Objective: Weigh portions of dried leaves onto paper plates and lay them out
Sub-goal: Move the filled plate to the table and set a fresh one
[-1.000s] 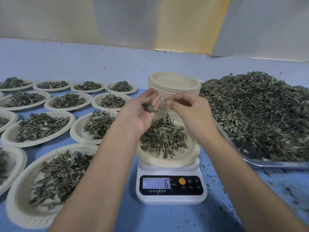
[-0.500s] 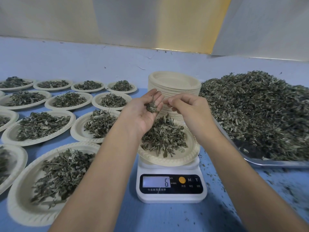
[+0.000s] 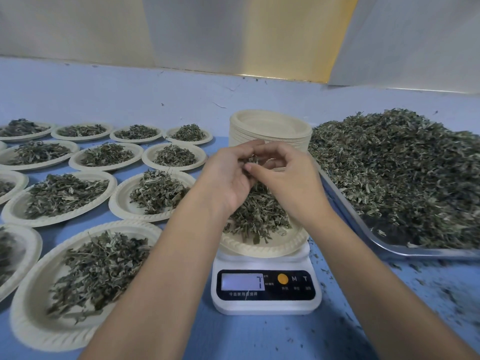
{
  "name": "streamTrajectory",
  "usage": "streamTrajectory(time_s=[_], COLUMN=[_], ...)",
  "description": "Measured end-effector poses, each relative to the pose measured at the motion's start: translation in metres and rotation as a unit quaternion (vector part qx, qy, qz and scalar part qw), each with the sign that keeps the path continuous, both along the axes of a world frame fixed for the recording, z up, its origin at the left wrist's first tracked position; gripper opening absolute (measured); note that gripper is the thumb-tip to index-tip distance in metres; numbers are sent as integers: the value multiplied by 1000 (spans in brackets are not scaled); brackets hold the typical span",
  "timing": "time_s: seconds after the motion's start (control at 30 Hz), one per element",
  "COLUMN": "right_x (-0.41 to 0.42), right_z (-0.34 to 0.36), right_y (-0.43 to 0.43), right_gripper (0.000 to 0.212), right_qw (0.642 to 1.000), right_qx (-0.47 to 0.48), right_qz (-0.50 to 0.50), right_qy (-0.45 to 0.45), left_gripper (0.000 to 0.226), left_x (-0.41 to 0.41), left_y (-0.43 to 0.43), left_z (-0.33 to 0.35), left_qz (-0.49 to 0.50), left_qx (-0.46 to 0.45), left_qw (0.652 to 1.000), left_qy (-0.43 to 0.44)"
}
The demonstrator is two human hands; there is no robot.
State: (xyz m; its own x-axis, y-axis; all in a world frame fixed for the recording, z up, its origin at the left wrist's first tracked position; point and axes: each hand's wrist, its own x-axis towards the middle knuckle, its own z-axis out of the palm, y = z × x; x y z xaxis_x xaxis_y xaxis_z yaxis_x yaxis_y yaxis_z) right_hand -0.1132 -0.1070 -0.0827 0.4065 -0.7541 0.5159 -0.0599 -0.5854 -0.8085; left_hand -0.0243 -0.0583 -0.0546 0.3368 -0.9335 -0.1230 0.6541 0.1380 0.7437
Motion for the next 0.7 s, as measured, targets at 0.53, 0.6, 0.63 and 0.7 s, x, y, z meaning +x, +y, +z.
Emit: streamTrajectory(time_s=[0.53,0.6,0.63,0.7], right_x=[-13,-21,-26,-40], right_z=[13,17,18,18], right_y=[-11,-15,-18,-23], right_gripper=[15,14,16,20], right_qw=[980,968,963,949], right_qx=[153,189,203,231], right_qz=[23,16,6,-13], right_qy=[-122,-161,-178,-216], left_gripper=[36,39,40,38], left_x=[-14,-23,-30,-47], left_y=[-17,-26,-30,-39], left_z=[2,3,4,4], left_qz=[26,20,14,0], left_qx=[-33,-27,-25,-27], left_qw=[995,995,994,993], left_qy=[92,97,101,119])
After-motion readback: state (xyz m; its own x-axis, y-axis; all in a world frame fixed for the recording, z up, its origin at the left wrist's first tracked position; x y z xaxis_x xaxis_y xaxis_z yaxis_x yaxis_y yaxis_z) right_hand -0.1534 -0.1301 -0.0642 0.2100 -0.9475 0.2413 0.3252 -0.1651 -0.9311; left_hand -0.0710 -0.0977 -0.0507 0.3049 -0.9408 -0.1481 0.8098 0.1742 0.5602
